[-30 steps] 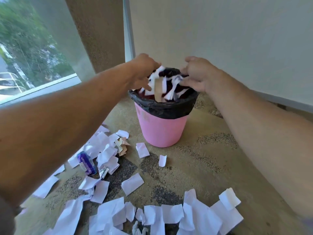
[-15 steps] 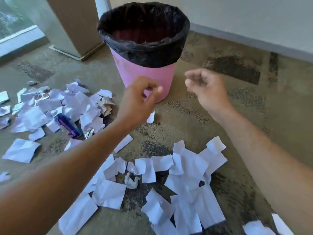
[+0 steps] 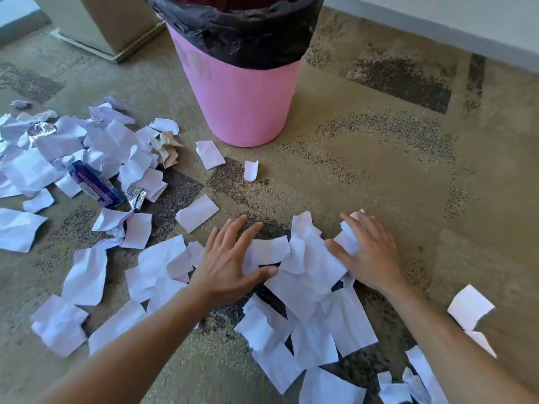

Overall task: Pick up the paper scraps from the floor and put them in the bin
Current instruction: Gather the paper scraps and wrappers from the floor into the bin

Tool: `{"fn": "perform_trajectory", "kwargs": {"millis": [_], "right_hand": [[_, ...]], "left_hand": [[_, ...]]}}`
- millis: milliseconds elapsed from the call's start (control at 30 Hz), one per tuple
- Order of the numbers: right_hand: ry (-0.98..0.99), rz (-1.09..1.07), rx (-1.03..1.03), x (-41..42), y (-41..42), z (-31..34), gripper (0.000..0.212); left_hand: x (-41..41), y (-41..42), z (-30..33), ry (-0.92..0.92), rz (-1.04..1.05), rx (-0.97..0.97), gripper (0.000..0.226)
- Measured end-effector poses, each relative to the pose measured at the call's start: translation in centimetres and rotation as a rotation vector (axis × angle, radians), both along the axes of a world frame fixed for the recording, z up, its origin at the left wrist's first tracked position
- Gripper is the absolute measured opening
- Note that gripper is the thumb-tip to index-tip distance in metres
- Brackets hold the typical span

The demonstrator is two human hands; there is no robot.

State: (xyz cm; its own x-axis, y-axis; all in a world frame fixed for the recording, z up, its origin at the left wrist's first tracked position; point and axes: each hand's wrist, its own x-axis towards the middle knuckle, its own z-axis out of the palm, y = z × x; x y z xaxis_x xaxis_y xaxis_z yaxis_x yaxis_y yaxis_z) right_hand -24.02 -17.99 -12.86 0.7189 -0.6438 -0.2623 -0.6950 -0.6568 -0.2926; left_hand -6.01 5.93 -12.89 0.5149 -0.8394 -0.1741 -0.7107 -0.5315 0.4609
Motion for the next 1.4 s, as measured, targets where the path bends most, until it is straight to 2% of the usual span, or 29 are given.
{"fn": "perform_trajectory", "kwargs": {"millis": [167, 267, 333, 467, 567, 633, 733, 833, 900, 967, 1067, 1400], "right_hand": [[0.022, 0.174, 0.044, 0.1, 3.9, 1.1, 0.111], [0.077, 0.298, 0.011, -0.2, 5.5, 1.7, 0.109], [0.1, 0.328, -0.034, -0.4, 6.2, 1.8, 0.101], [0.027, 0.267, 0.162, -0.6, 7.4, 1.4, 0.078], [-0.188, 0.168, 0.318, -1.0, 9.4, 1.1, 0.054], [-0.244, 0.106, 0.357, -1.2, 10.8, 1.1, 0.04], [-0.311, -0.025, 0.432, -1.6, 11.2, 1.5, 0.025], [-0.366, -0.294, 0.669, -1.6, 10.7, 2.8, 0.021], [-0.433, -0.456, 0.828, -1.1, 10.4, 4.2, 0.022], [-0.514, -0.596, 0.992, -0.4, 10.2, 6.5, 0.022], [-0.59, -0.681, 1.082, 0.5, 9.6, 10.9, 0.021], [-0.687, -0.652, 1.26, 3.2, 7.2, 27.7, 0.028]], "left_hand": [[-3.2, 0.6, -1.3, 0.004, -0.163, -0.071, 0.108], [-4.2, 0.8, -1.6, -0.053, -0.253, -0.115, 0.121], [-4.9, 1.0, -1.9, -0.124, -0.317, -0.159, 0.119], [-5.7, 1.0, -2.4, -0.231, -0.323, -0.186, 0.097], [-6.6, 1.2, -2.6, -0.203, -0.308, -0.252, 0.057], [-6.9, 1.3, -2.7, -0.146, -0.289, -0.295, 0.038], [-6.8, 1.0, -2.5, -0.028, -0.232, -0.26, 0.036], [-6.3, 0.0, -0.7, 0.166, -0.018, -0.252, 0.033], [-5.5, -1.0, 1.3, 0.24, 0.12, -0.27, 0.026], [-4.6, -1.9, 3.9, 0.244, 0.206, -0.281, 0.031], [-3.2, -2.7, 8.7, 0.233, 0.272, -0.336, 0.034], [-1.1, -3.9, 27.2, 0.319, 0.508, -0.345, 0.023]]}}
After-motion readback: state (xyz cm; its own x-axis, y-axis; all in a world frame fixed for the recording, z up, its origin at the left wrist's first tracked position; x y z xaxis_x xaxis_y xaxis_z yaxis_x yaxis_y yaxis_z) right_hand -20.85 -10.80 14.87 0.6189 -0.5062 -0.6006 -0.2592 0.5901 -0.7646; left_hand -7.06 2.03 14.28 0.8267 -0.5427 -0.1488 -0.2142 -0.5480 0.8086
